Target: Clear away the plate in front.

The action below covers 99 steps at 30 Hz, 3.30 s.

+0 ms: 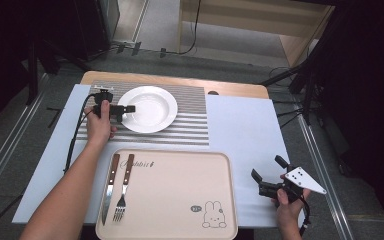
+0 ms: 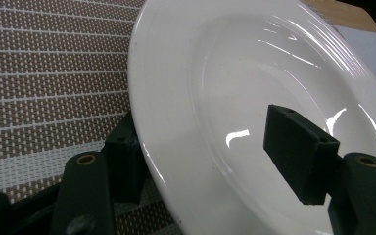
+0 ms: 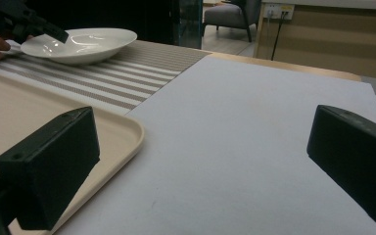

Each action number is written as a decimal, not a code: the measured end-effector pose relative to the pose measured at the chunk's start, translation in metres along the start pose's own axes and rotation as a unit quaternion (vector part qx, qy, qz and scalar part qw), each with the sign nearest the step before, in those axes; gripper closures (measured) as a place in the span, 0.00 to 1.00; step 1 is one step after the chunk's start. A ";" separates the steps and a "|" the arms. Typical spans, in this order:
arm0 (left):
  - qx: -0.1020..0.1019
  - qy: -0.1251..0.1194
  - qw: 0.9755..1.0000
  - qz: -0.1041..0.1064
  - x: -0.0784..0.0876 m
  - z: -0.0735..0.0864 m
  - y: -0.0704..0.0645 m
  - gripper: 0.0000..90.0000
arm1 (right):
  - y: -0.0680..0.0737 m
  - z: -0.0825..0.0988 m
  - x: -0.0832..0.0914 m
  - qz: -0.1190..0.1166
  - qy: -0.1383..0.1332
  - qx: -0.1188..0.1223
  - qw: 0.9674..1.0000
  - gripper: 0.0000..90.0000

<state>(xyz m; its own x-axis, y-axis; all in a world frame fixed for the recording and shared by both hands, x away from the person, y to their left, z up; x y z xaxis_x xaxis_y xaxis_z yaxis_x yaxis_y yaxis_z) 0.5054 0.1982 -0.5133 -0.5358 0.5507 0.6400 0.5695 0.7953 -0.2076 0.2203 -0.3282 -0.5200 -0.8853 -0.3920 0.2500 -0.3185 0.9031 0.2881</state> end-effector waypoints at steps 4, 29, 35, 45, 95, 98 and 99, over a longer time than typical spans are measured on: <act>-0.007 0.007 1.000 -0.003 0.001 0.000 -0.002 0.39 | 0.000 0.000 0.000 0.000 0.000 0.001 1.000 0.00; -0.023 0.031 0.998 -0.048 0.004 -0.002 -0.007 0.62 | -0.001 0.000 -0.001 0.002 0.001 -0.003 1.000 0.00; -0.041 -0.009 0.999 -0.027 0.017 -0.009 -0.017 0.71 | -0.001 0.000 -0.001 0.003 0.004 -0.003 1.000 0.00; -0.091 0.001 0.996 0.022 0.021 -0.007 -0.034 0.81 | 0.000 0.000 -0.002 0.004 0.005 -0.003 1.000 0.00; 0.026 -0.078 0.994 0.070 0.050 -0.015 -0.037 0.91 | -0.001 0.000 -0.001 0.006 0.000 -0.003 1.000 0.00; 0.024 -0.081 0.994 0.072 0.053 -0.016 -0.039 0.91 | -0.001 0.000 -0.001 0.006 0.000 -0.002 1.000 0.00; 0.024 -0.082 0.994 0.073 0.054 -0.016 -0.041 0.91 | -0.001 0.000 -0.001 0.007 0.000 -0.003 1.000 0.00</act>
<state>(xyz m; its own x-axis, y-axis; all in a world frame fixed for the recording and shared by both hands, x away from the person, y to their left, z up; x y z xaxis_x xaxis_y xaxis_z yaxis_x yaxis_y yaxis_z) 0.4638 0.1914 -0.4583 -0.5462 0.6924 0.4714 0.6207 0.7125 -0.3273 0.2215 -0.3287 -0.5205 -0.8894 -0.3802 0.2539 -0.3052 0.9072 0.2896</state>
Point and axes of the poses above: each handheld gripper's, and its own axes: x roughly backward along the jaws, z roughly out of its underside, y roughly to its left, the point moved 2 cm from there along -x, roughly forward along the jaws, and after that the axes turned 15 degrees about -x, right-handed, at the moved point
